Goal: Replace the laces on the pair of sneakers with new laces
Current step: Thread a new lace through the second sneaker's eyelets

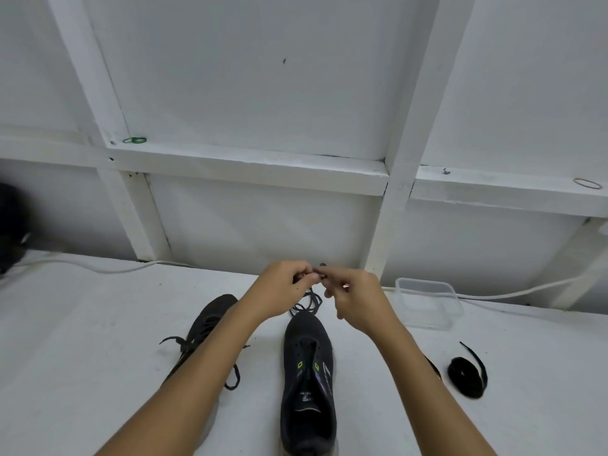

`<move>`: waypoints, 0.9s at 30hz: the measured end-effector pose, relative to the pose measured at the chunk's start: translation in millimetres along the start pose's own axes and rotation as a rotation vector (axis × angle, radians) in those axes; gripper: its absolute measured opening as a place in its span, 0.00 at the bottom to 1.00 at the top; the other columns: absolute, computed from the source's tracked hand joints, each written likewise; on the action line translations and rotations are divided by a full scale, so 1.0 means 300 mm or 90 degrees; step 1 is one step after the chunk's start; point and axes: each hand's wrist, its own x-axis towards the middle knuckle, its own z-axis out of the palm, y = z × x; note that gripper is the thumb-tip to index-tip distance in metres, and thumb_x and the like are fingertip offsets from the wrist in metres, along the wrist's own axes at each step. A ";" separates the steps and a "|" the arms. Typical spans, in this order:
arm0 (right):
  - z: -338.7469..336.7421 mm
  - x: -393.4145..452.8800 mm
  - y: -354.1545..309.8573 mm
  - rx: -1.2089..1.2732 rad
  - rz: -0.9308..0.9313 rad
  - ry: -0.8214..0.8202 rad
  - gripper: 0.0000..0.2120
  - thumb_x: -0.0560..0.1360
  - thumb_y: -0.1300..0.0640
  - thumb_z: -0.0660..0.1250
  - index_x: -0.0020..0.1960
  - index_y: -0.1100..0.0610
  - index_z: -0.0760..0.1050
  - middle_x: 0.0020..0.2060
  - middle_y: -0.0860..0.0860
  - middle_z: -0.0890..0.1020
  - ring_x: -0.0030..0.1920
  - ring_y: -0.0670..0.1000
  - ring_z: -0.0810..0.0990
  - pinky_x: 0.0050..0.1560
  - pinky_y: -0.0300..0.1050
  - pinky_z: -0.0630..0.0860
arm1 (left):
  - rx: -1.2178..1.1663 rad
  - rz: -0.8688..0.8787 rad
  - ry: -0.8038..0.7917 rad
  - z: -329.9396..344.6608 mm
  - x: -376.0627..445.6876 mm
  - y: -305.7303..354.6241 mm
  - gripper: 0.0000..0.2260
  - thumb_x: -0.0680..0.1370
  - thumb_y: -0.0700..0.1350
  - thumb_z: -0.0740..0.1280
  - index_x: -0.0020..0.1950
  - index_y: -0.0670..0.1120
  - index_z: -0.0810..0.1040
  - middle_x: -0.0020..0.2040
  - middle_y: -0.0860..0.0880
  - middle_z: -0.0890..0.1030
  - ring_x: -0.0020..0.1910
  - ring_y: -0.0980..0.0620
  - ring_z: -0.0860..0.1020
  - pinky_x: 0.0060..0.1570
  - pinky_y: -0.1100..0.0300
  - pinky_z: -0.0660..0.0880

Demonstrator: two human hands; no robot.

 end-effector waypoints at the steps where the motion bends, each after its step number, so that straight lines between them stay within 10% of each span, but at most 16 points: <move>1: 0.004 0.004 0.005 -0.031 0.000 -0.001 0.12 0.81 0.60 0.65 0.59 0.49 0.84 0.35 0.46 0.82 0.24 0.44 0.74 0.33 0.39 0.76 | -0.006 -0.003 -0.006 0.004 -0.002 -0.002 0.09 0.82 0.50 0.66 0.43 0.50 0.81 0.26 0.57 0.71 0.27 0.58 0.66 0.29 0.66 0.63; 10: -0.084 0.019 0.184 -0.240 0.233 0.124 0.08 0.75 0.67 0.65 0.48 0.60 0.82 0.44 0.58 0.85 0.48 0.61 0.81 0.40 0.44 0.68 | 0.041 -0.080 -0.041 -0.115 -0.021 -0.111 0.14 0.81 0.57 0.64 0.42 0.51 0.82 0.31 0.52 0.69 0.30 0.55 0.65 0.33 0.58 0.63; 16: -0.007 -0.026 0.104 -0.033 0.179 -0.010 0.19 0.81 0.62 0.66 0.70 0.50 0.74 0.37 0.51 0.82 0.25 0.46 0.77 0.24 0.36 0.72 | 0.019 -0.089 -0.025 -0.069 -0.010 -0.099 0.15 0.82 0.57 0.64 0.39 0.53 0.80 0.29 0.53 0.68 0.29 0.55 0.66 0.32 0.59 0.64; 27: 0.026 0.025 0.125 -0.076 0.223 0.106 0.07 0.78 0.61 0.66 0.46 0.57 0.83 0.36 0.56 0.84 0.34 0.58 0.83 0.37 0.49 0.81 | 0.006 -0.092 -0.094 -0.046 -0.018 -0.084 0.13 0.81 0.58 0.64 0.43 0.53 0.82 0.31 0.53 0.69 0.29 0.55 0.64 0.34 0.58 0.63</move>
